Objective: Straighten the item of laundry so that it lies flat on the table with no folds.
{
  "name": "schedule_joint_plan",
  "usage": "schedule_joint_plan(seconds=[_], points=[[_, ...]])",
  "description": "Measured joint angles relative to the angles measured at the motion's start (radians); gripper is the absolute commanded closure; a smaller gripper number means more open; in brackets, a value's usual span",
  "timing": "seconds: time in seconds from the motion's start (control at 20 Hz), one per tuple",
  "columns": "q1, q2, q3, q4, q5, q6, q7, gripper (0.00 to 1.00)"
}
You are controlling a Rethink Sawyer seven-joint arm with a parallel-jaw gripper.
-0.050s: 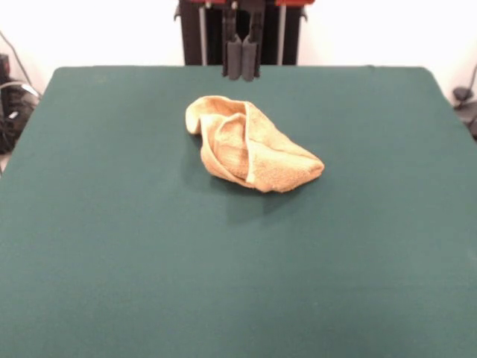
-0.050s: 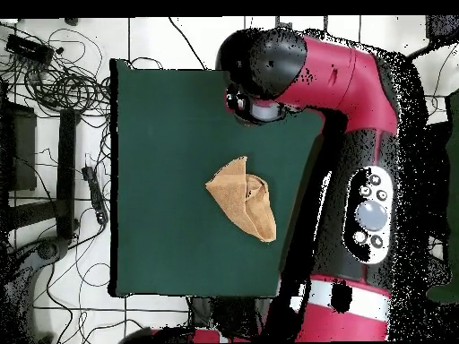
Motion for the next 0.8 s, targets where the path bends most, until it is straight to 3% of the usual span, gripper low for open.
schedule_joint_plan(seconds=[0.3,0.8], points=[[-0.008,0.134,0.0,-0.195,0.0,0.09,0.0,1.0],[-0.008,0.269,0.0,-0.368,0.0,0.202,0.0,1.0]])
